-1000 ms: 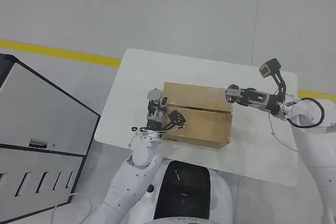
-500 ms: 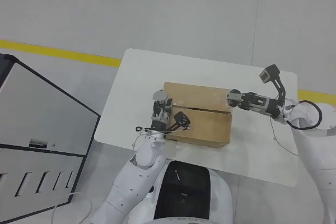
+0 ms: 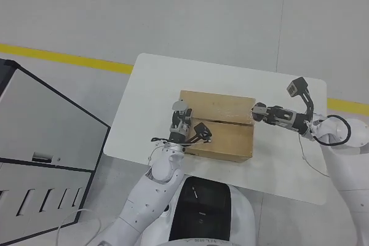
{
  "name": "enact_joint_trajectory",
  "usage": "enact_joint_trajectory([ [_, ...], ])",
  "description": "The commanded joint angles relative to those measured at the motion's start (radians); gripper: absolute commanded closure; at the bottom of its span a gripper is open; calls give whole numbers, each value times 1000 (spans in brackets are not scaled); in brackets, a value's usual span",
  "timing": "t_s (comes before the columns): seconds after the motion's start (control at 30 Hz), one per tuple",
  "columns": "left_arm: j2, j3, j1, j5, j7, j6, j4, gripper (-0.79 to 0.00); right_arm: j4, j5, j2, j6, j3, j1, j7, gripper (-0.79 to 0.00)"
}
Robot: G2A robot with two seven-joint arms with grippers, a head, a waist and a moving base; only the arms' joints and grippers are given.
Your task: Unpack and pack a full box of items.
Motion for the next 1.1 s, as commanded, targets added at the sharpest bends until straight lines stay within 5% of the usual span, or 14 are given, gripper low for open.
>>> enact_joint_trajectory([
  [0.0,-1,3,-3,1,-1,-10,6,-520,-1,1,0,-3,-2,0,-1,0],
  [1.07,-12,53,-8,-6,15,-62,1,-573,51,-220,19,71,-23,-24,-20,0],
])
